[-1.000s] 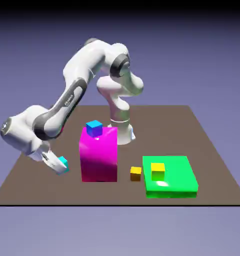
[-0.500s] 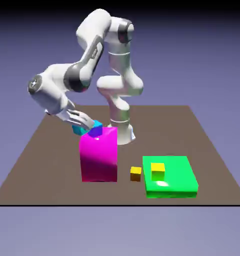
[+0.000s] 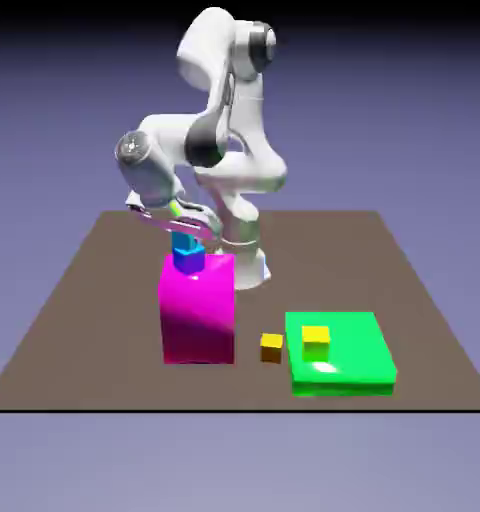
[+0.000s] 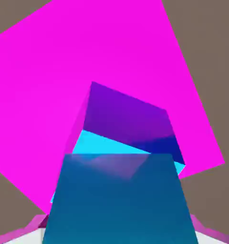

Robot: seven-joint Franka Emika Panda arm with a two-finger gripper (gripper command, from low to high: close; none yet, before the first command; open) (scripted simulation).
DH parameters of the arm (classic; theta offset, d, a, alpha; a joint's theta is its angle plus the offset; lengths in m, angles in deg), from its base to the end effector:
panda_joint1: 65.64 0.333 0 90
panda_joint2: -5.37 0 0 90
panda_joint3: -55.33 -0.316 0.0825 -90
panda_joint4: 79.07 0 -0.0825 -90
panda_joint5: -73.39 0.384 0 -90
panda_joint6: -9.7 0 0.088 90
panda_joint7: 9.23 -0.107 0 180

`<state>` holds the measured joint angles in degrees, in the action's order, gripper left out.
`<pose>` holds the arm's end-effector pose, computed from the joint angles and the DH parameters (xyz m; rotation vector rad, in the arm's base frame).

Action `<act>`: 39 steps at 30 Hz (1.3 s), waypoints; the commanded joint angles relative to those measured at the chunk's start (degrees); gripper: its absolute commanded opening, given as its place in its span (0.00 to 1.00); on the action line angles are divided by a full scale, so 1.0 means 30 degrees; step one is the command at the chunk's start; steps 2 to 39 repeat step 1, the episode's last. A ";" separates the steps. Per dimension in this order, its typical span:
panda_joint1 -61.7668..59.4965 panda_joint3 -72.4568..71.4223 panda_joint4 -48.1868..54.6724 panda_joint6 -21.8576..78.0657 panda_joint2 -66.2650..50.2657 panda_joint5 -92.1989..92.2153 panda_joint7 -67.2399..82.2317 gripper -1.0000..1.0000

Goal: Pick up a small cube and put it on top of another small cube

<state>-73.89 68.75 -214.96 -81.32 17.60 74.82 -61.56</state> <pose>0.3687 -0.1437 0.3754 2.3531 -1.7514 -0.8659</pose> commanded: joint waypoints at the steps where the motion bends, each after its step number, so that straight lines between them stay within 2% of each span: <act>1: 0.0001 0.0010 0.0691 0.0602 -0.0091 0.0010 0.0004 1.00; 39: 0.0001 0.0010 0.0691 0.0602 -0.0091 0.0010 0.0004 1.00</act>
